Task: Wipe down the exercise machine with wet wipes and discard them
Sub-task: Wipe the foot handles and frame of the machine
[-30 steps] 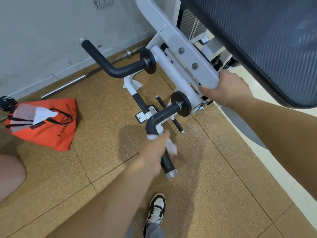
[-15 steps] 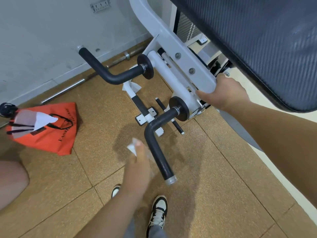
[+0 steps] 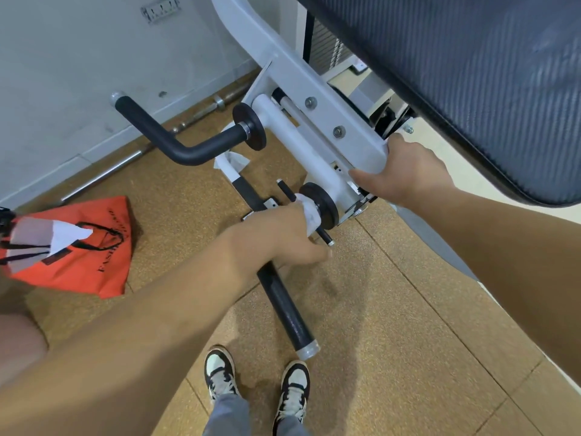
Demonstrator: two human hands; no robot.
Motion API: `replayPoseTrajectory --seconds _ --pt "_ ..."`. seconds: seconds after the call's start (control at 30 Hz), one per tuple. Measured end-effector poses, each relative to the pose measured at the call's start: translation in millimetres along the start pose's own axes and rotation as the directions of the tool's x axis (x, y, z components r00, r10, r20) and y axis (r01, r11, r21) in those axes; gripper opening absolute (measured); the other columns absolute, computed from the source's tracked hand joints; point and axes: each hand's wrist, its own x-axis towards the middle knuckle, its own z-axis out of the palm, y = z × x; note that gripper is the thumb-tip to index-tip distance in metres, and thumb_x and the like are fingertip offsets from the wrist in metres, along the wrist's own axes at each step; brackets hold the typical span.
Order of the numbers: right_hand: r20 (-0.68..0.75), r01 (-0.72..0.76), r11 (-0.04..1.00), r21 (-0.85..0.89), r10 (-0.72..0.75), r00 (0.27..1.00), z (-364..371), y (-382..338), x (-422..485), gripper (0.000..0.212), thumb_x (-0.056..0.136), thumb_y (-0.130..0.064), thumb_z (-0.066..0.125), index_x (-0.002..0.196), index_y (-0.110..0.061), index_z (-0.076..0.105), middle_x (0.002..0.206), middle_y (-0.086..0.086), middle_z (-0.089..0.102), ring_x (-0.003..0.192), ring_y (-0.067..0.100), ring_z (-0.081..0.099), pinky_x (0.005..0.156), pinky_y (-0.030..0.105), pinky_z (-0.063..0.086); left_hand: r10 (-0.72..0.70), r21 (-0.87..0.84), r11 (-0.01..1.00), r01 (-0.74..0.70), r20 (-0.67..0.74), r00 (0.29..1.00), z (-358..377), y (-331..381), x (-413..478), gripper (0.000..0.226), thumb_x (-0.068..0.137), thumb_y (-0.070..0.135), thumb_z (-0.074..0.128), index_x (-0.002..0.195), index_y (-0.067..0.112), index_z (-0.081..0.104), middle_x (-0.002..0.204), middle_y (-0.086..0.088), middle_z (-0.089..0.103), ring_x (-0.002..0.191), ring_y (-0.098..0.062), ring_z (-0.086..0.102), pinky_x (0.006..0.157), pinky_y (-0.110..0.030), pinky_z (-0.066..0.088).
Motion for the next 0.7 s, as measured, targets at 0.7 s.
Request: replayPoseTrajectory --seconds 0.7 --pt "0.008 -0.019 1.000 -0.017 0.019 1.000 -3.4 -3.6 -2.6 0.065 0.084 -0.078 0.058 0.105 -0.018 0.046 0.085 0.002 0.058 0.072 0.020 0.053 0.062 0.037 0.044 -0.077 -0.357 0.932 -0.052 -0.339 0.938 59.4 -39.8 6.8 0.049 0.109 0.044 0.018 0.095 0.014 0.053 0.071 -0.003 0.059 0.060 -0.017 0.055 0.053 -0.029 0.035"
